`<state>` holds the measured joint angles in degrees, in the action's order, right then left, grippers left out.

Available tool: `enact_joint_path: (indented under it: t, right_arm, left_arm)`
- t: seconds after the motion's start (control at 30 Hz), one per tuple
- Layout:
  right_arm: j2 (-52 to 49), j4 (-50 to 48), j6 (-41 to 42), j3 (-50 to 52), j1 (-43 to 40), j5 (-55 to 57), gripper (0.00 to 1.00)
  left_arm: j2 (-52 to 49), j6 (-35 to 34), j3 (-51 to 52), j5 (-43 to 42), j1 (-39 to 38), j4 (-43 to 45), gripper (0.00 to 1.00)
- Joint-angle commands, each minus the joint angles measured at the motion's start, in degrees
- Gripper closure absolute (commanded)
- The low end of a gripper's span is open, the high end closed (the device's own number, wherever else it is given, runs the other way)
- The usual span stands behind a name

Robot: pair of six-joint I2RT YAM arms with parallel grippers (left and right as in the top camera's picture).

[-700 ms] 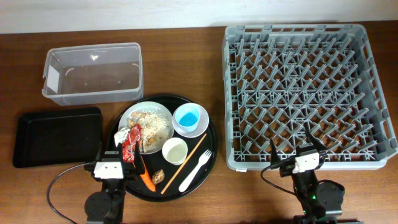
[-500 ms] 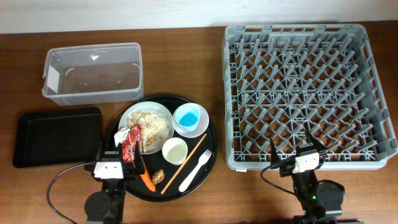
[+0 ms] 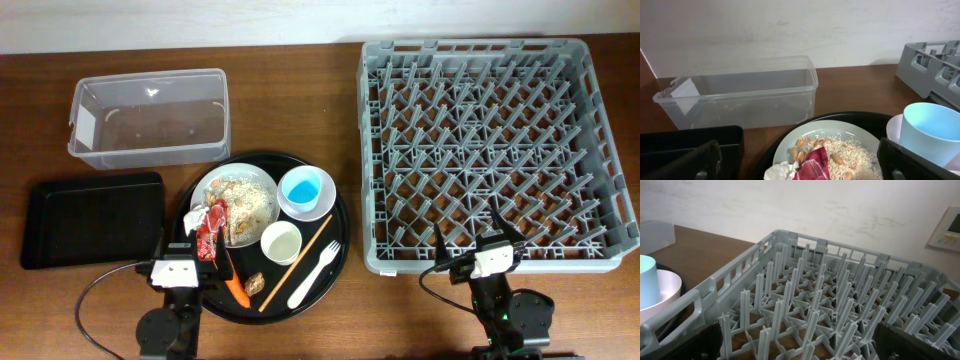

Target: Sort waste into correct bins and load items into the dishwasher rack

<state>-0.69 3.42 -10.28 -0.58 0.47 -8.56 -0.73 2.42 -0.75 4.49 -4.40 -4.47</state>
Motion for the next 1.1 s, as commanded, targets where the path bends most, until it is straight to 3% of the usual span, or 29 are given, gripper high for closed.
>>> enact_joint_path:
  t: [0.0,0.67,0.87,1.07]
  right_arm:
    - [0.5,0.2,0.2,0.3,0.3,0.2,0.01]
    - [0.5,0.4,0.2,-0.6,0.3,0.2,0.02]
    - [-1.9,1.4,5.9,-5.6,0.3,0.2,0.01]
    - [-12.5,6.4,6.3,-14.6,0.3,0.2,0.01]
  left_arm:
    - [0.4,0.9,0.2,-0.8,0.2,0.0,0.01]
    - [0.4,0.9,-0.3,-0.8,0.2,-0.4,0.01]
    - [-1.4,0.9,-8.0,-1.0,0.2,-8.6,0.01]
    - [-8.3,-0.3,-16.3,-1.2,0.2,-14.6,0.01]
